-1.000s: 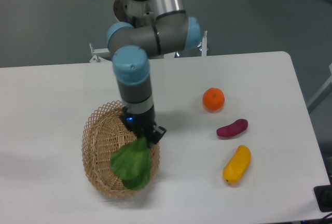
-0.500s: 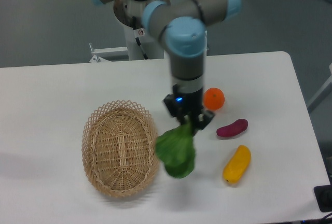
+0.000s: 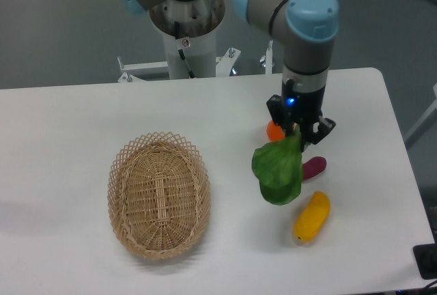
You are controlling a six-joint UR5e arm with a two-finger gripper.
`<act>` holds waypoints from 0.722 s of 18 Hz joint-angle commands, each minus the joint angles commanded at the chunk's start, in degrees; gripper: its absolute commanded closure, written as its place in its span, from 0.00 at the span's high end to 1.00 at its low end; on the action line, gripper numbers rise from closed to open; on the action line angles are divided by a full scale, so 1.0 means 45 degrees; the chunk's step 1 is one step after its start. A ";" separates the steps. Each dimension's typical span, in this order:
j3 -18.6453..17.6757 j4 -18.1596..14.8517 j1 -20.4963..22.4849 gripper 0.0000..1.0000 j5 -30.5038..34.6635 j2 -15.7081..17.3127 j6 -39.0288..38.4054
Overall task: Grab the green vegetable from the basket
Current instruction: 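Carry the held bok choy toward the orange and sweet potato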
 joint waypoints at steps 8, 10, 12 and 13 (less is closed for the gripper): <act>0.0274 -0.0411 0.0078 0.41 0.0000 0.0118 -0.0019; 0.0274 -0.0411 0.0059 0.41 0.0000 0.0118 0.0000; 0.0235 -0.0411 0.0059 0.41 -0.0020 0.0118 -0.0019; 0.0235 -0.0392 0.0039 0.41 -0.0020 0.0118 -0.0019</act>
